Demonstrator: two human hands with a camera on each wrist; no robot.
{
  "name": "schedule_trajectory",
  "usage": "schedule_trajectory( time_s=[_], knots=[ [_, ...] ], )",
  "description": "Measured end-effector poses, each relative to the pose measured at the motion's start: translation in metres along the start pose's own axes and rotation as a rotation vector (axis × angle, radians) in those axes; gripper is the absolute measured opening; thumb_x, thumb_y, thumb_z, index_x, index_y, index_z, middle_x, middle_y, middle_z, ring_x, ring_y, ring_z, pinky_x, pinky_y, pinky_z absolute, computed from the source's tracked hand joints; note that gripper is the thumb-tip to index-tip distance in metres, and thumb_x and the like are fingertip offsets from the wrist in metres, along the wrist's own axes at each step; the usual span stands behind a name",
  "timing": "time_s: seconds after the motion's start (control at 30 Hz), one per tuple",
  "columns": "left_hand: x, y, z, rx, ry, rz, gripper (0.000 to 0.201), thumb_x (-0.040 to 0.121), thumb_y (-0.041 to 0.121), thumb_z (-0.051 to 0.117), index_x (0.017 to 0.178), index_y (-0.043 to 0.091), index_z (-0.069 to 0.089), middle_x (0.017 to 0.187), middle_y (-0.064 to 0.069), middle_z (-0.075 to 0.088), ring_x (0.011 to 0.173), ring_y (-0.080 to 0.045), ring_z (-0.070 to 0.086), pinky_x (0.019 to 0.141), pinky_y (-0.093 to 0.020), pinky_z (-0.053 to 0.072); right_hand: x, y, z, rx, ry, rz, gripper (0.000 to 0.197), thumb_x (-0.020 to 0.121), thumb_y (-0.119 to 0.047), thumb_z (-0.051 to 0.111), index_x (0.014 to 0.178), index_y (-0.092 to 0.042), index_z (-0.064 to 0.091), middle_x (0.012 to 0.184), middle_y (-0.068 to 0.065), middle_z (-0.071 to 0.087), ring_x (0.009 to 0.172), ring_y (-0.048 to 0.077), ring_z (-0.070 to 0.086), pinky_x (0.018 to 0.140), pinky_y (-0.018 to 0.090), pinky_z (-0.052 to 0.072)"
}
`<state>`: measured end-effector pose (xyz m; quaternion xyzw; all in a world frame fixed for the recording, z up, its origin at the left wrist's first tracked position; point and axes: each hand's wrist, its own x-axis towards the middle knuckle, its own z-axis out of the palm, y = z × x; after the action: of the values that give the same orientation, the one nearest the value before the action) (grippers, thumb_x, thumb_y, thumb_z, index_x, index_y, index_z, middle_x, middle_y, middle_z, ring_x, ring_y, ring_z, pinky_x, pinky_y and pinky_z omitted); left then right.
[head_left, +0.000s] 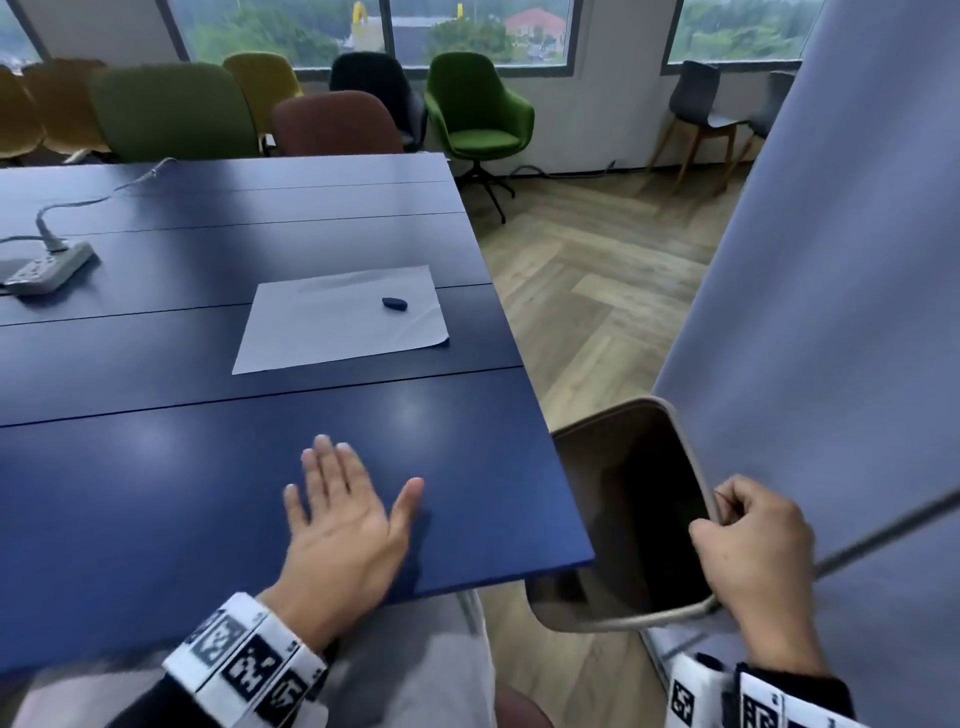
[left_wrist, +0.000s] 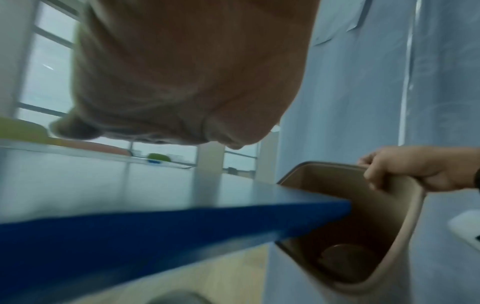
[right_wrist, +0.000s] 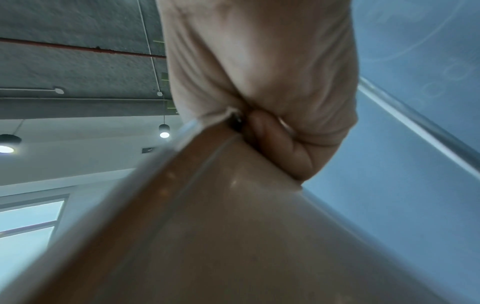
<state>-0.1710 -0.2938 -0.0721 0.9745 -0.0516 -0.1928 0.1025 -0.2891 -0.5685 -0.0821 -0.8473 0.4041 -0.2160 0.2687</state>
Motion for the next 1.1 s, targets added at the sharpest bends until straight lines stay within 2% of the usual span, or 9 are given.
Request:
schedule_trajectory(
  time_s=[0.17,0.3,0.4,0.47,0.53,0.7,0.8,1.0,1.1],
  knots=[
    [-0.013,0.001,0.036,0.075,-0.105,-0.036,0.130,0.056,0.078,-0.038,0.150,-0.006,-0.010,0.157,-0.030,-0.016,0.146,-0.042,-0.016,0.109,-0.053,-0.021,-0.006,-0.012,0.007,0.013,0.000,-0.045,0.023,0.057,0.008,0.057,0.057,-0.001,0.036,0.046,0.007,0.032,0.046,0.027,0.030,0.047,0.038,0.035],
    [-0.016,0.080,0.072,-0.005,-0.227,0.369,0.091,0.099,0.061,0.005,0.134,-0.012,0.048,0.144,-0.034,0.038,0.138,-0.044,0.034,0.110,-0.056,0.010,-0.010,-0.019,0.009,-0.003,-0.007,-0.010,0.024,0.056,0.007,0.057,0.057,-0.002,0.034,0.046,0.008,0.032,0.048,0.030,0.029,0.048,0.039,0.040],
    [-0.021,0.133,0.052,-0.330,-0.255,0.583,0.073,0.103,0.053,0.010,0.155,0.001,0.003,0.162,-0.015,-0.008,0.149,-0.021,-0.013,0.117,-0.036,-0.017,-0.008,-0.022,0.009,-0.020,-0.017,0.007,0.022,0.058,0.004,0.062,0.058,0.000,0.041,0.048,0.014,0.041,0.051,0.035,0.038,0.050,0.040,0.041],
    [-0.023,0.147,0.024,-0.603,-0.519,0.559,0.070,0.103,0.052,0.012,0.156,0.009,-0.004,0.163,-0.004,-0.010,0.149,-0.014,-0.012,0.119,-0.032,-0.010,-0.006,-0.023,0.008,0.001,-0.017,0.000,0.018,0.060,0.005,0.064,0.059,0.002,0.046,0.053,0.020,0.047,0.057,0.040,0.046,0.053,0.040,0.042],
    [-0.006,0.136,0.000,-0.717,-0.448,0.488,0.067,0.105,0.050,0.020,0.156,0.007,0.011,0.163,-0.004,0.010,0.151,-0.020,0.005,0.121,-0.033,0.004,-0.004,-0.023,0.008,0.021,-0.004,-0.008,0.018,0.059,0.007,0.064,0.059,0.003,0.046,0.054,0.023,0.048,0.057,0.040,0.045,0.054,0.040,0.042],
    [0.088,0.060,-0.030,-0.228,-0.052,0.164,0.083,0.101,0.058,0.019,0.153,0.000,-0.006,0.160,-0.017,-0.018,0.148,-0.028,-0.017,0.118,-0.044,-0.007,-0.011,-0.020,0.015,0.033,0.020,-0.015,0.022,0.059,0.009,0.061,0.059,0.004,0.040,0.052,0.021,0.044,0.053,0.034,0.034,0.048,0.034,0.033],
    [0.101,0.046,-0.016,0.072,-0.045,0.102,0.091,0.096,0.068,0.019,0.154,0.004,-0.010,0.159,-0.018,-0.023,0.147,-0.030,-0.022,0.118,-0.048,-0.012,-0.014,-0.019,0.020,0.033,0.016,-0.004,0.022,0.059,0.008,0.059,0.059,0.002,0.038,0.049,0.013,0.040,0.051,0.033,0.034,0.047,0.035,0.032],
    [0.018,0.116,0.032,0.138,-0.346,0.604,0.115,0.071,0.085,-0.011,0.155,0.007,-0.005,0.160,-0.015,-0.020,0.145,-0.026,-0.028,0.115,-0.049,-0.020,-0.011,-0.019,0.031,0.053,-0.022,-0.033,0.033,0.062,0.002,0.065,0.055,-0.008,0.034,0.049,0.007,0.035,0.050,0.027,0.029,0.047,0.035,0.032],
    [-0.015,0.135,0.011,-0.295,-0.511,0.753,0.077,0.102,0.056,0.012,0.151,-0.003,0.020,0.161,-0.017,0.014,0.150,-0.023,0.001,0.118,-0.039,-0.003,-0.011,-0.015,0.036,0.153,-0.035,-0.067,0.031,0.072,-0.014,0.068,0.058,-0.002,0.043,0.052,0.015,0.044,0.055,0.031,0.034,0.049,0.034,0.032]
  ],
)
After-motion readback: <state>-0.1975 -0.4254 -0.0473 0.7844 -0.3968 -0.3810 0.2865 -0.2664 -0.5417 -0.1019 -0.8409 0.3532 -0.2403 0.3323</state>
